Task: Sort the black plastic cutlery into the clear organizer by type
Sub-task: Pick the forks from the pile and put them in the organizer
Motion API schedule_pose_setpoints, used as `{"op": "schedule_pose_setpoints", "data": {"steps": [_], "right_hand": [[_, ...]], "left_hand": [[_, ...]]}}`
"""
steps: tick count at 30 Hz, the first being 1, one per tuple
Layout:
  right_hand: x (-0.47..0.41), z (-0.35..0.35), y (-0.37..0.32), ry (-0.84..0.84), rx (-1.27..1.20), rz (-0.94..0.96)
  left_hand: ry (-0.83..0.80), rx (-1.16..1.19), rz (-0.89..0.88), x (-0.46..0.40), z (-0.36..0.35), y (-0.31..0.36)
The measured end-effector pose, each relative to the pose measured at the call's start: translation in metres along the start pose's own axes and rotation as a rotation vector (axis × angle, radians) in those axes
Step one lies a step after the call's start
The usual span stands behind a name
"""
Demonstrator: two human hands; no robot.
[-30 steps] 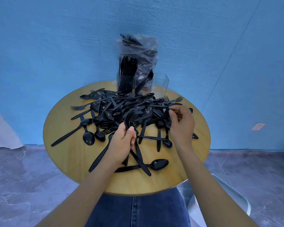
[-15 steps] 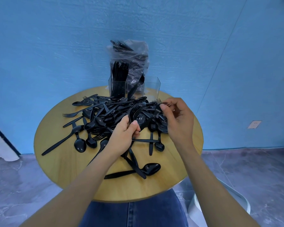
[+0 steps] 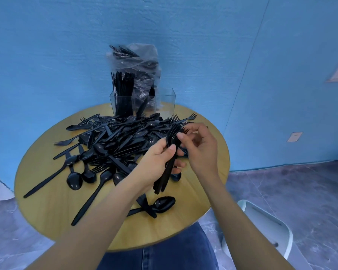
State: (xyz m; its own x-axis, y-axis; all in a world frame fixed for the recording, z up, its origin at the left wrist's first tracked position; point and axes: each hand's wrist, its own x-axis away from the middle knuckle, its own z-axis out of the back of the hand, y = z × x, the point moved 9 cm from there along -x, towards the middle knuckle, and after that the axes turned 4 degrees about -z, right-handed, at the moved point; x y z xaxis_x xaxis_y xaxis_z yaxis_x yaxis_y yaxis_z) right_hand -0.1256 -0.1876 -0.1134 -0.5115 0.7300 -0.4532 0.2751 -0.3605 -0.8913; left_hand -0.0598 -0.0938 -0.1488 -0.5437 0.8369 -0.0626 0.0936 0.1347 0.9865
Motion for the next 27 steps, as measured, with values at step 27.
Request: {"op": "schedule_pose_setpoints", "data": {"steps": [27], "right_hand": [[0.016, 0.068, 0.081, -0.096, 0.945, -0.306]], "left_hand": [[0.186, -0.336, 0.071, -0.017, 0.016, -0.030]]}}
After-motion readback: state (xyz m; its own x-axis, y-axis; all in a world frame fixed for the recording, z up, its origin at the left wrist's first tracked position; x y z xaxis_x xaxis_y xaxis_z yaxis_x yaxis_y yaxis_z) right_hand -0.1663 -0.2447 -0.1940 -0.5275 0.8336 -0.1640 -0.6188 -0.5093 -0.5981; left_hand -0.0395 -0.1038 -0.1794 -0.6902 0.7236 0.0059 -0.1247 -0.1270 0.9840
